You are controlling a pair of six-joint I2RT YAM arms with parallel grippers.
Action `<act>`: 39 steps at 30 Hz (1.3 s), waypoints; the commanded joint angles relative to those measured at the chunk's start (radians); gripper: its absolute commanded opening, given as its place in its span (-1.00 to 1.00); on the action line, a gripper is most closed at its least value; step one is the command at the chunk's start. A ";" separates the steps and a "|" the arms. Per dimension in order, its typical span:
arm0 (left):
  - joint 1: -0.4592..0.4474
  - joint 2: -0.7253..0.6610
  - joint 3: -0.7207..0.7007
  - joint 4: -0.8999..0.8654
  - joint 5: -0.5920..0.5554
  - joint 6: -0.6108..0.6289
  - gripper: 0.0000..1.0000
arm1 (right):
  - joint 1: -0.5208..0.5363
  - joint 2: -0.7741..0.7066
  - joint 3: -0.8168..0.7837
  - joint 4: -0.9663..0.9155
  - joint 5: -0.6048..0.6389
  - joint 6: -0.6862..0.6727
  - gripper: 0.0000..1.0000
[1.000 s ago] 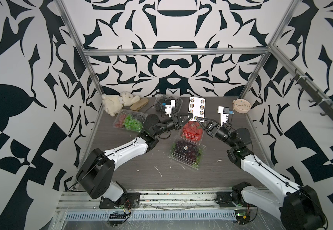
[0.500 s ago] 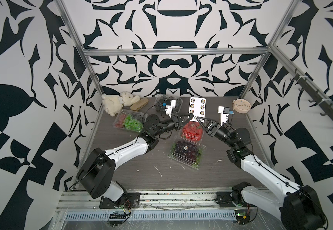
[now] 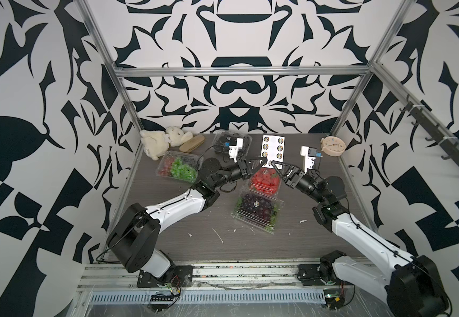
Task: Label fruit boxes
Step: Adjust the label sticker.
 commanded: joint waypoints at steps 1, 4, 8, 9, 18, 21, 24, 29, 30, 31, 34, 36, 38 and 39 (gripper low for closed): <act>-0.006 0.018 0.027 0.033 0.013 0.011 -1.00 | 0.005 0.001 0.039 0.067 -0.008 0.009 -1.00; -0.006 0.020 0.022 0.037 0.013 0.015 -1.00 | 0.005 0.003 0.036 0.089 -0.013 0.025 -1.00; -0.007 0.027 0.016 0.060 0.011 0.006 -0.90 | 0.005 0.016 0.030 0.162 -0.024 0.066 -1.00; -0.006 0.030 0.016 0.068 0.011 0.003 -0.90 | 0.005 0.022 0.031 0.178 -0.029 0.076 -1.00; -0.007 0.102 0.027 0.293 0.037 -0.120 -1.00 | 0.005 0.052 0.033 0.219 -0.039 0.108 -1.00; -0.003 0.092 0.016 0.321 0.028 -0.124 -1.00 | 0.005 0.049 0.028 0.214 -0.037 0.103 -1.00; 0.002 0.068 0.001 0.328 0.016 -0.115 -1.00 | 0.005 0.042 0.026 0.199 -0.033 0.092 -1.00; 0.004 0.056 0.001 0.330 0.008 -0.109 -1.00 | 0.005 0.044 0.030 0.198 -0.035 0.089 -1.00; 0.004 0.060 0.006 0.331 0.012 -0.111 -1.00 | 0.005 0.046 0.031 0.201 -0.037 0.089 -1.00; 0.003 0.068 0.015 0.333 0.018 -0.114 -1.00 | 0.005 0.048 0.033 0.205 -0.039 0.093 -1.00; -0.004 0.096 0.034 0.359 0.029 -0.135 -1.00 | 0.006 0.051 0.034 0.210 -0.042 0.095 -1.00; -0.006 0.111 0.039 0.366 0.030 -0.142 -1.00 | 0.005 0.052 0.033 0.219 -0.044 0.099 -1.00; -0.008 0.125 0.043 0.373 0.029 -0.149 -1.00 | 0.005 0.052 0.034 0.226 -0.048 0.101 -1.00; -0.009 0.130 0.047 0.378 0.029 -0.152 -1.00 | 0.005 0.053 0.033 0.230 -0.048 0.101 -1.00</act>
